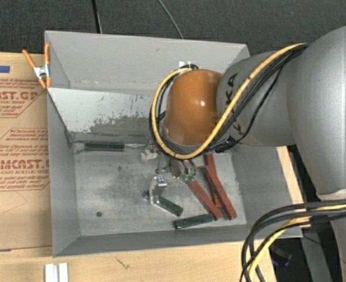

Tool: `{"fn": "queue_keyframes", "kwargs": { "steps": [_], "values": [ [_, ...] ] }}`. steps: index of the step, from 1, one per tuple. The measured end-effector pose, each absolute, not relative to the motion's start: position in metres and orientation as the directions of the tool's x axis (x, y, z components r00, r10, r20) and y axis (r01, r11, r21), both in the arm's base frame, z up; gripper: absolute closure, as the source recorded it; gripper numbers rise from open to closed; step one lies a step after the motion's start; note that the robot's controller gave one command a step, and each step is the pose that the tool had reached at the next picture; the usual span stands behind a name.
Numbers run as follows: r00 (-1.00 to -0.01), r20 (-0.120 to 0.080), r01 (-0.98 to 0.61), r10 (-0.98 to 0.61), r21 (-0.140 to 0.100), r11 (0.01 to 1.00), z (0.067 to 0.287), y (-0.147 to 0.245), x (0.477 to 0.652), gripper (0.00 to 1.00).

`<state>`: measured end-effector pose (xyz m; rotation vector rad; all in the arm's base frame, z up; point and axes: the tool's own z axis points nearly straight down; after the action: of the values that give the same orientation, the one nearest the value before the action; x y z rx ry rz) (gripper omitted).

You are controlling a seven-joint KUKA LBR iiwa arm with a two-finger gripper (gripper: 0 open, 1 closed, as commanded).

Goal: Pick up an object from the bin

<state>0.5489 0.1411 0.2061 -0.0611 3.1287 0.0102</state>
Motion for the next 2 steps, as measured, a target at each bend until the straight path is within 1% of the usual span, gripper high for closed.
{"fn": "queue_keyframes", "kwargs": {
  "steps": [1,2],
  "values": [
    [-1.0,-0.008,-0.012,-0.012,0.002,1.0,0.1001,0.0819,0.5352,0.0],
    [-1.0,-0.008,-0.012,-0.012,0.002,1.0,0.1001,0.0819,0.5352,0.0]
  ]
}}
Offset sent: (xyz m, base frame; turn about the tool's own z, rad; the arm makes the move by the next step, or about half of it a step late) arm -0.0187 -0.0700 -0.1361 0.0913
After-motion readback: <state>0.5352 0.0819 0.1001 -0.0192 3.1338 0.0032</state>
